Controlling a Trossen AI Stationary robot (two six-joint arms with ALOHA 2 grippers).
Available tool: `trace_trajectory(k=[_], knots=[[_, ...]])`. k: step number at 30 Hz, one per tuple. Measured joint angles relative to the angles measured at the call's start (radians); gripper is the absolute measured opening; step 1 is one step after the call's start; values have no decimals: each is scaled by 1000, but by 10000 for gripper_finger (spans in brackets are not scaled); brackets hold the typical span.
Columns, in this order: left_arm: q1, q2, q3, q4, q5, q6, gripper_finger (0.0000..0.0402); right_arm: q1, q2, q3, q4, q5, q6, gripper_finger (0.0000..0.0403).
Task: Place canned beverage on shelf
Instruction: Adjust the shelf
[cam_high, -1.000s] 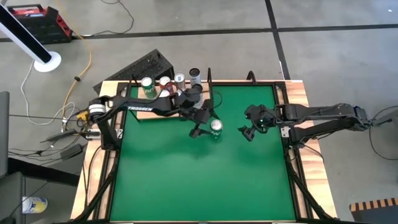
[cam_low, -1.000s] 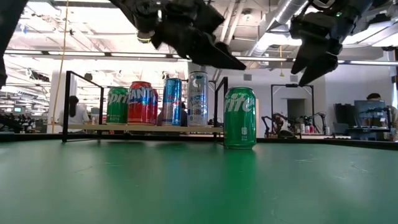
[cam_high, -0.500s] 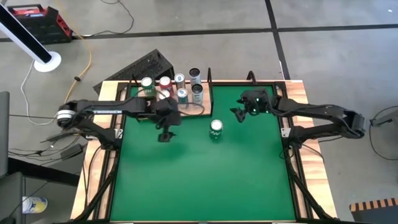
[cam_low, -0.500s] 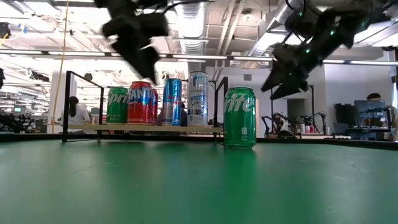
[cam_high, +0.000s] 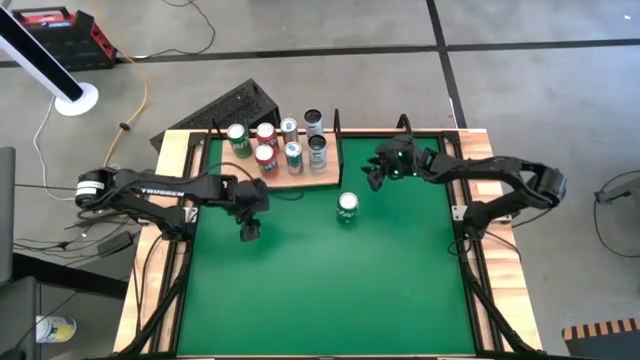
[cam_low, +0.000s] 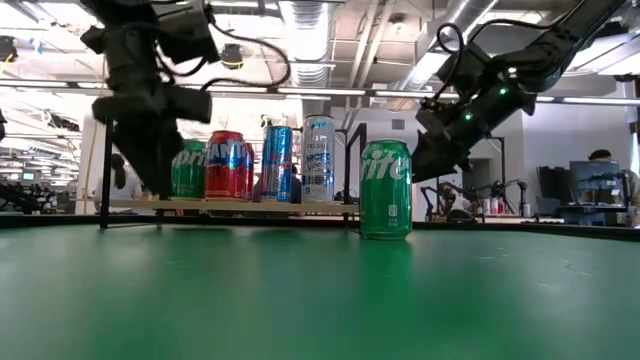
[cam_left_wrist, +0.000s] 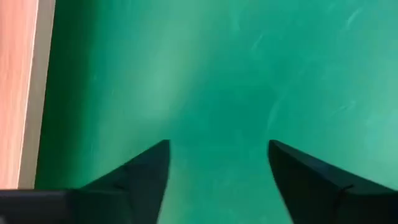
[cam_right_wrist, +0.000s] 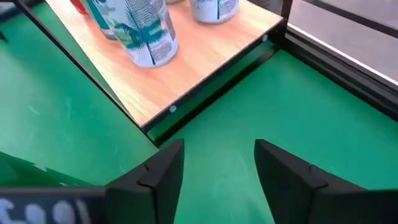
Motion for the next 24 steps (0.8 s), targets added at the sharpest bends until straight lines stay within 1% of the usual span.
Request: trace_trajectory(k=[2,5,9,10,11,13,19,24], knots=[[0,0,-17,-14,-11,-12,217,-8,14,2,27,-23,0,207],[0,0,-23,-58,-43,-12,150,-20,17,2,22,-48,1,187],[19,0,-23,-142,-143,17,47,-25,17,2,22,-51,2,165],[28,0,-24,-151,-152,19,25,-25,17,2,22,-51,1,160],[41,0,-24,-147,-148,21,13,-24,17,2,22,-51,2,156],[65,0,-24,-142,-129,37,9,-23,17,2,22,-52,2,148],[134,23,-33,-136,-132,42,0,-23,17,2,21,-52,2,130],[189,77,-33,-137,-169,33,0,-23,17,2,17,-54,2,123]])
